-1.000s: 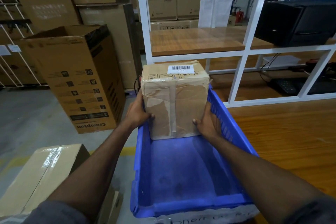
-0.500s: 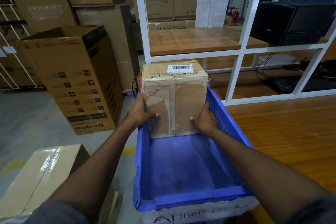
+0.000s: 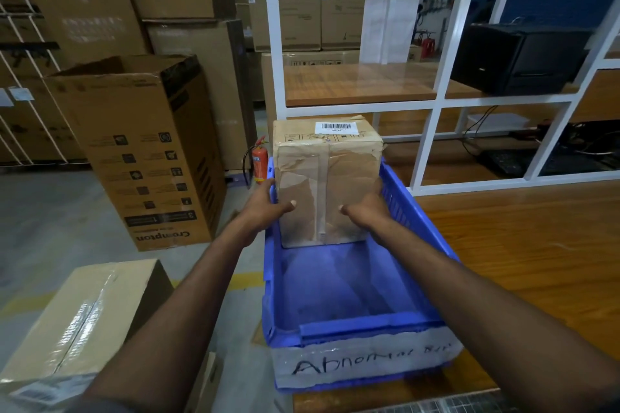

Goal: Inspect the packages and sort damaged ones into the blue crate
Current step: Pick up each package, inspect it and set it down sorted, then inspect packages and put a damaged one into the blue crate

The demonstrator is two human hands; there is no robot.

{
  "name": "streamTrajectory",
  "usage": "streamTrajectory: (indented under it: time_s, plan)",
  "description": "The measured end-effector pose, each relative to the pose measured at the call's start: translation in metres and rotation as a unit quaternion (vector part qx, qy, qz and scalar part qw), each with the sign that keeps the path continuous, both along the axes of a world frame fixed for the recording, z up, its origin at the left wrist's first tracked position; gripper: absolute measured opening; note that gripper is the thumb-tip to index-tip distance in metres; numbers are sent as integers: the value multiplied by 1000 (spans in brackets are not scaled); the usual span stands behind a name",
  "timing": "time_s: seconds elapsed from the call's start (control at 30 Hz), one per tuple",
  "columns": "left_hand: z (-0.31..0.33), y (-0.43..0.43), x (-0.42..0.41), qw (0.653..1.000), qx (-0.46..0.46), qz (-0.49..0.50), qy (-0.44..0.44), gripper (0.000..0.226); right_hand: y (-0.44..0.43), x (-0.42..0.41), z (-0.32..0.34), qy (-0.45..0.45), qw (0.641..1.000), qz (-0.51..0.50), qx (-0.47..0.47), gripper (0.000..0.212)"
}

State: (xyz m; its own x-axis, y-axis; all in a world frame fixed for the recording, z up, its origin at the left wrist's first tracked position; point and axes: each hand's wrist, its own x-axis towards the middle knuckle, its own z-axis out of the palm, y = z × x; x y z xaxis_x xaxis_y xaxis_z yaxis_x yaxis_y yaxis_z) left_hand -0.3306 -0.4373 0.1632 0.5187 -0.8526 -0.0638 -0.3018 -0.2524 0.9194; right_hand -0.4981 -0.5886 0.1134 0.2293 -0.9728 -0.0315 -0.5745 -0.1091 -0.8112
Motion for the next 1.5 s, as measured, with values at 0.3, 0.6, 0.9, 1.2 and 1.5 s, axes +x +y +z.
streamTrajectory:
  time_s: [0.3,0.6,0.9,1.2,1.5]
  plan:
    - [-10,18,-7,996,-43,50,-53,74,42,-9,20,-13,997,73,-14,98]
    - [-6,70,-36,976,-118,116,-142,46,110,-16,48,-53,980,164,-102,75]
    - [-14,163,-52,942,-132,213,-222,32,190,-16,64,-78,944,268,-176,44]
    - [-22,258,8,925,-121,290,-213,22,273,34,69,-88,922,334,-177,24]
    - [-44,325,122,928,-88,286,-221,23,343,145,31,-76,936,317,-133,22]
